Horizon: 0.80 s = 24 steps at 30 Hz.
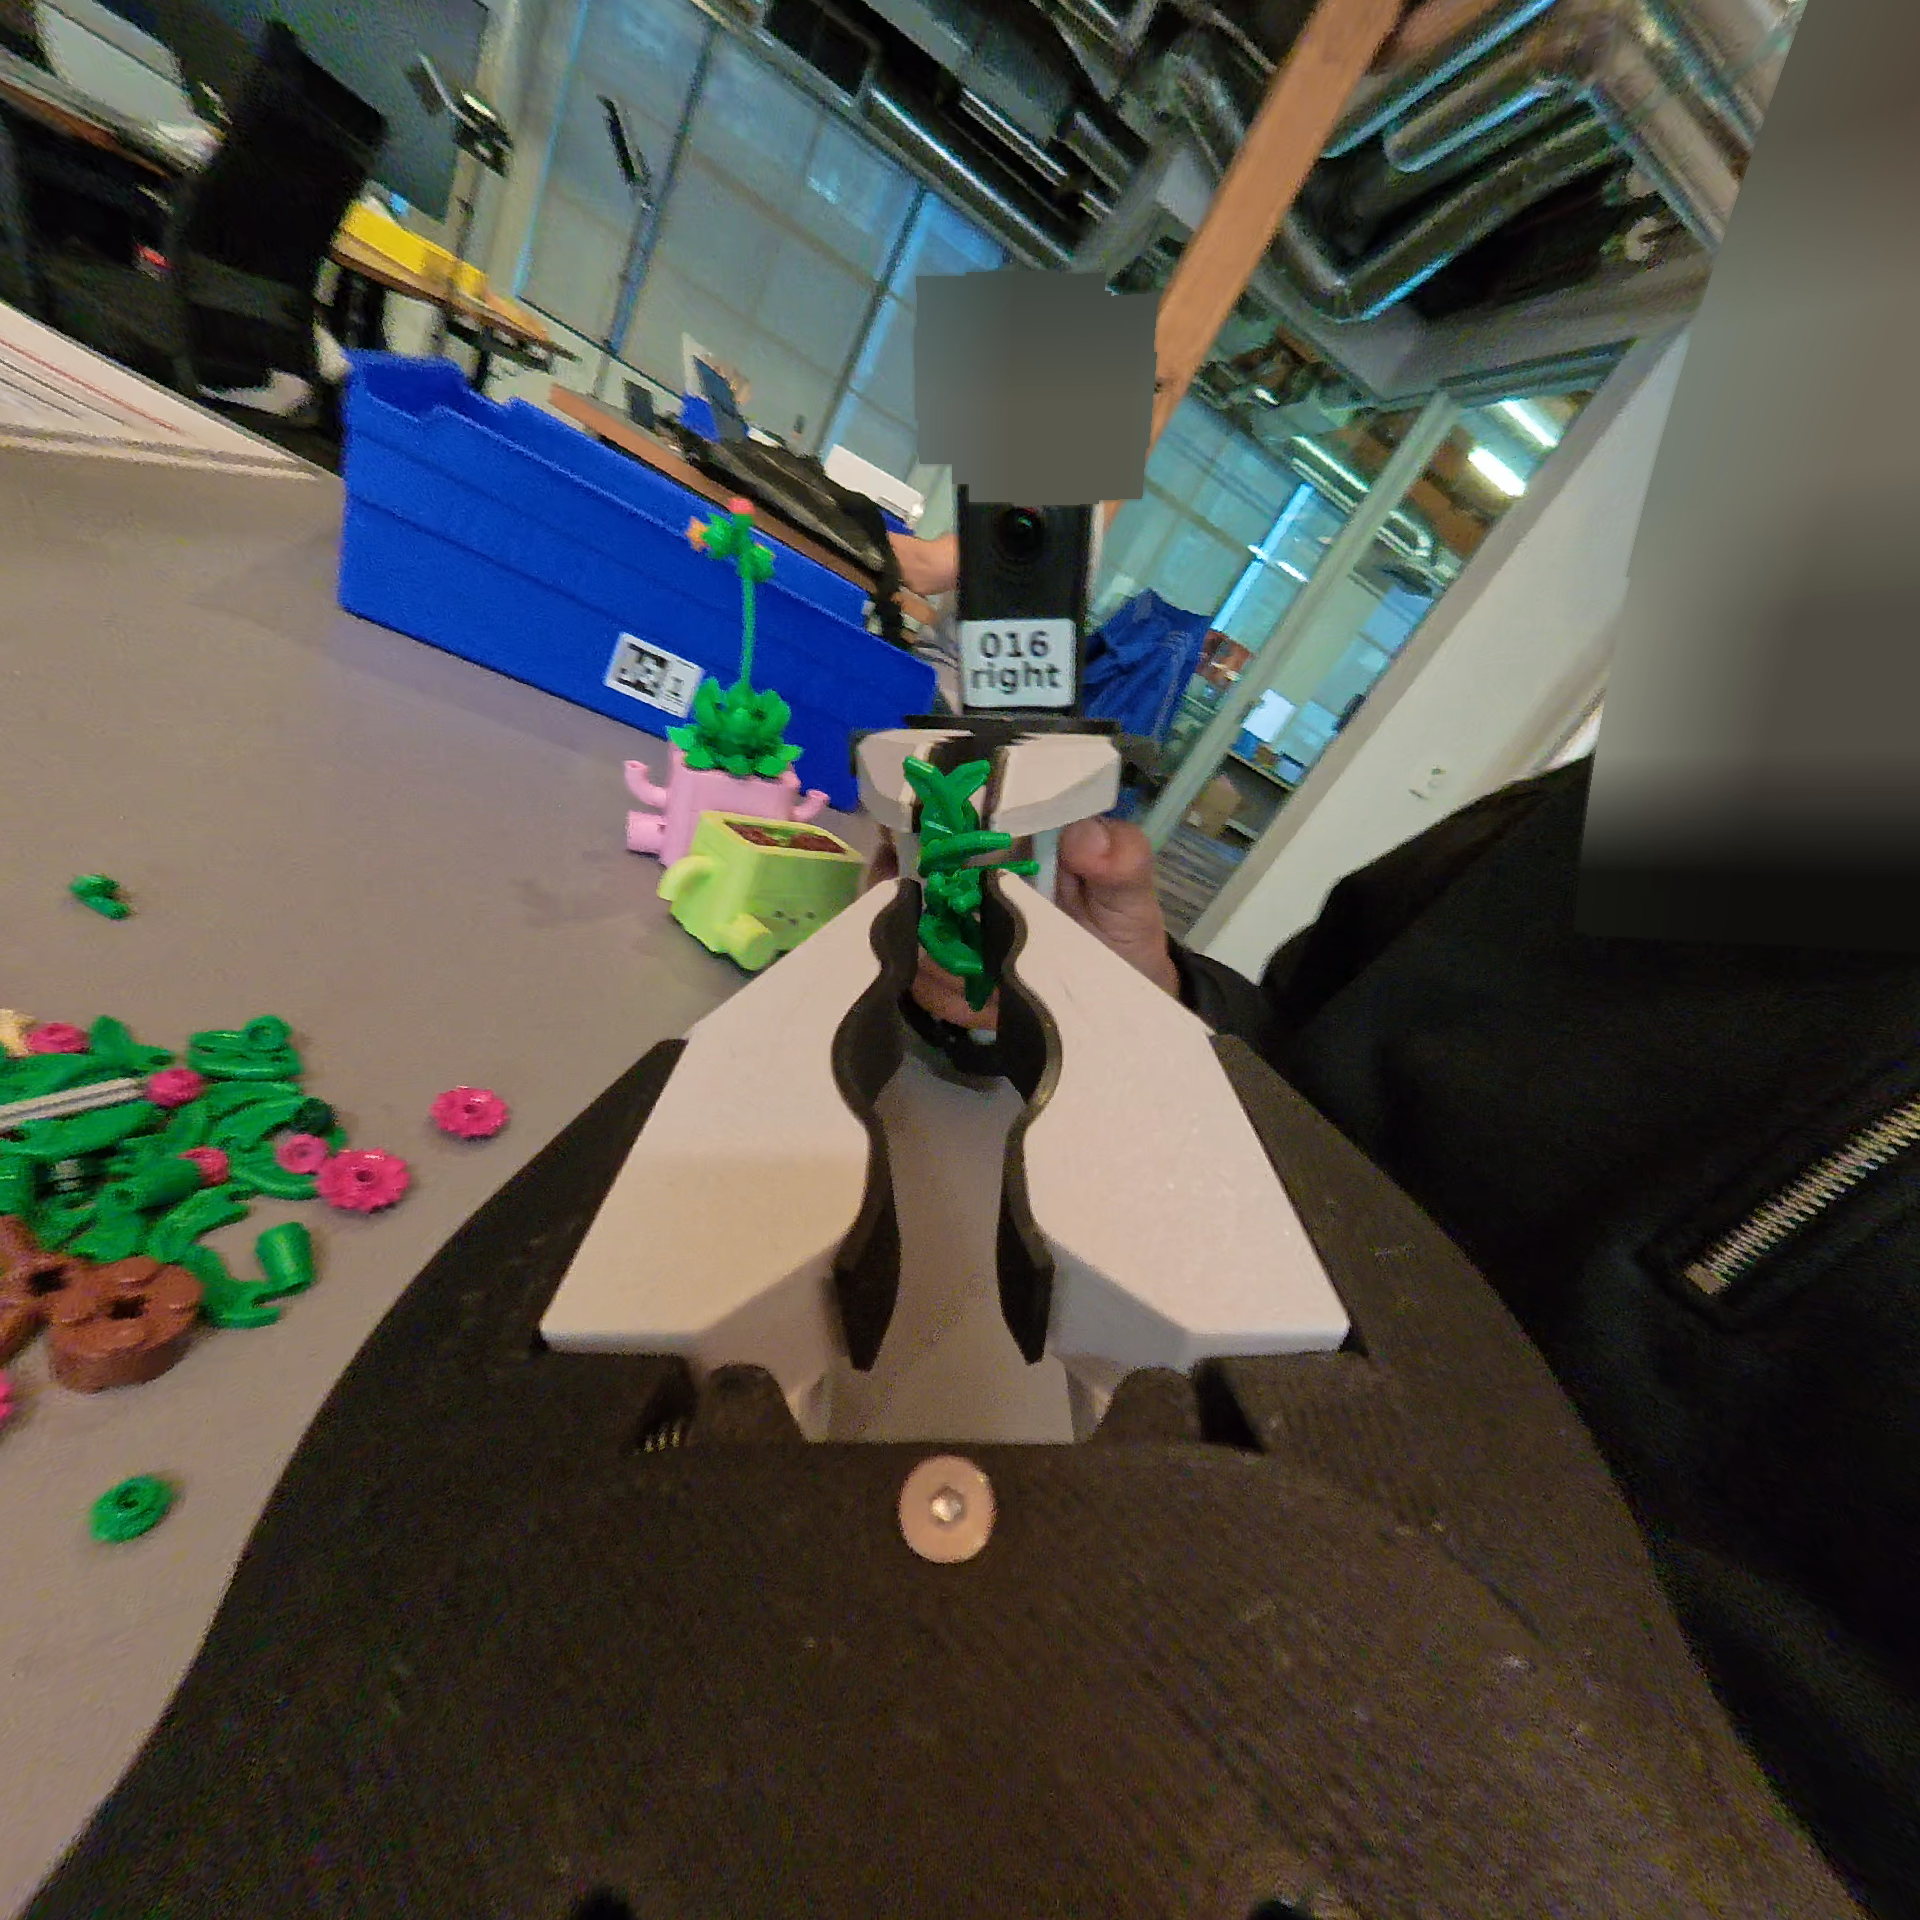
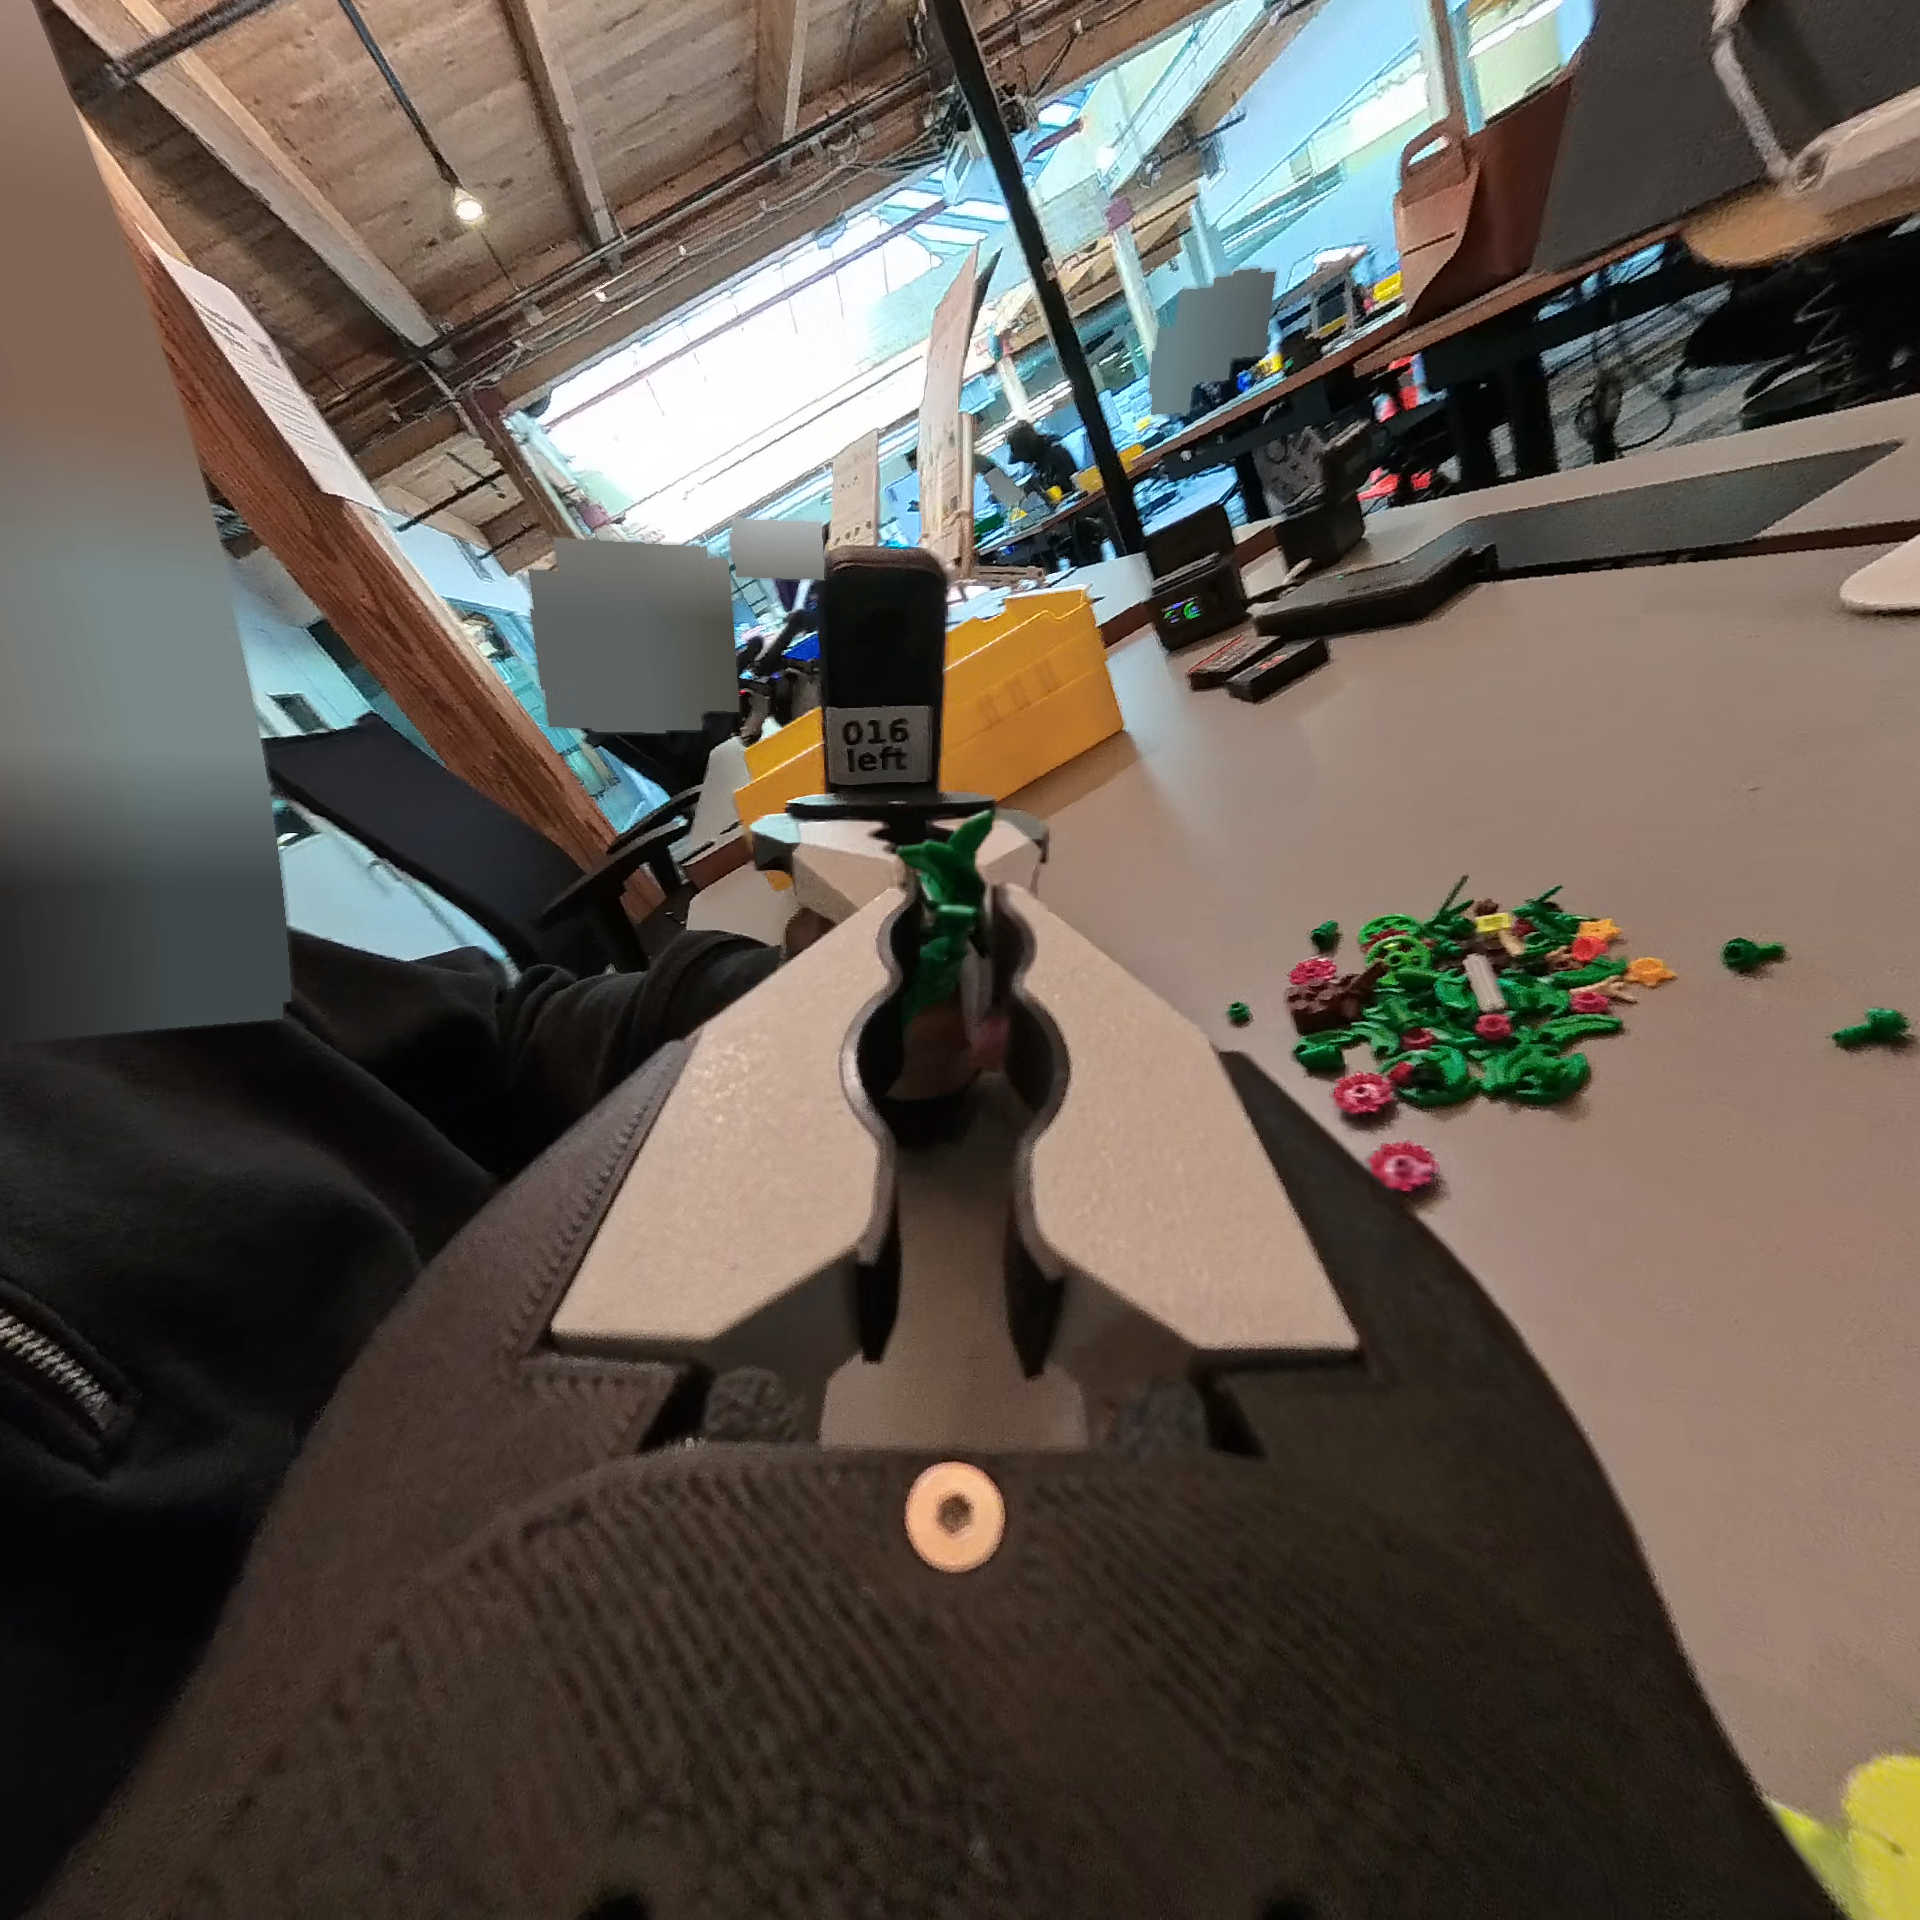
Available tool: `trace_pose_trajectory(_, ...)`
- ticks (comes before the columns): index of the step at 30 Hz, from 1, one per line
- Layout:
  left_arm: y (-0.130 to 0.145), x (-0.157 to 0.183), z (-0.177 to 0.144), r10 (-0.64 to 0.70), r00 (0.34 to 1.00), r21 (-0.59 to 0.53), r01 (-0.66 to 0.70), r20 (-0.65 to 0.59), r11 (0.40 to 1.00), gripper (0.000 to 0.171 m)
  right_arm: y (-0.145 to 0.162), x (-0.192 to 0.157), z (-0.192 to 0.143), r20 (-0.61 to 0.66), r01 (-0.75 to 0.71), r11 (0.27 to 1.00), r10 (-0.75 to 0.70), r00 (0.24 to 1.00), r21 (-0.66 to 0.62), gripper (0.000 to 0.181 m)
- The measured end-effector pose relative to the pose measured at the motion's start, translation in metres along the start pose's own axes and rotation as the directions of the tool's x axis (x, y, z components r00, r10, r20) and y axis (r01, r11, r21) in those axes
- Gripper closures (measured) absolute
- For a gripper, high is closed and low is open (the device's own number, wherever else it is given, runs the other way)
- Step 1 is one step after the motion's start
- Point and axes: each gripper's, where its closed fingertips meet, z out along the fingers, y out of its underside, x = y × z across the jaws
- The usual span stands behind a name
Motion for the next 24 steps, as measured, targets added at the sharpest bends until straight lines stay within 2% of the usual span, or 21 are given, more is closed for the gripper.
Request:
trace_pose_trajectory(3, -0.013, -0.008, -0.008, 0.055, 0.995, 0.06, -0.06, 0.083, 0.996, 0.167, -0.008, 0.006, -0.005, -0.082, 0.092, 0.995, -0.09, 0.993, 0.026, 0.151)
trace_pose_trajectory(5, -0.02, -0.014, -0.014, 0.092, 0.985, 0.086, -0.105, 0.143, 0.991, 0.167, -0.009, 0.008, -0.007, -0.155, 0.212, 0.977, -0.21, 0.965, -0.001, 0.149)
trace_pose_trajectory(8, -0.025, -0.017, -0.018, 0.147, 0.969, 0.089, -0.168, 0.201, 0.982, 0.167, -0.009, 0.007, -0.004, -0.263, 0.42, 0.905, -0.424, 0.867, -0.073, 0.152)
trace_pose_trajectory(10, -0.024, -0.016, -0.017, 0.194, 0.954, 0.068, -0.214, 0.227, 0.974, 0.167, -0.009, 0.003, -0.001, -0.285, 0.479, 0.873, -0.484, 0.827, -0.092, 0.156)
trace_pose_trajectory(13, -0.021, -0.012, -0.014, 0.277, 0.929, 0.03, -0.293, 0.245, 0.956, 0.167, -0.011, 0.004, 0.0, -0.269, 0.415, 0.908, -0.413, 0.87, -0.055, 0.157)
trace_pose_trajectory(17, -0.016, -0.006, -0.008, 0.382, 0.886, -0.021, -0.391, 0.261, 0.92, 0.167, -0.017, 0.001, -0.004, -0.117, 0.14, 0.987, -0.131, 0.984, 0.076, 0.153)
trace_pose_trajectory(20, -0.015, -0.002, -0.005, 0.417, 0.87, -0.03, -0.425, 0.264, 0.905, 0.167, -0.014, 0.0, -0.003, -0.009, -0.022, 0.997, 0.023, 1.0, 0.08, 0.151)
trace_pose_trajectory(24, -0.011, -0.002, -0.002, 0.445, 0.856, -0.059, -0.446, 0.263, 0.893, 0.167, -0.01, -0.004, 0.001, 0.036, -0.06, 0.996, 0.058, 0.998, 0.06, 0.162)
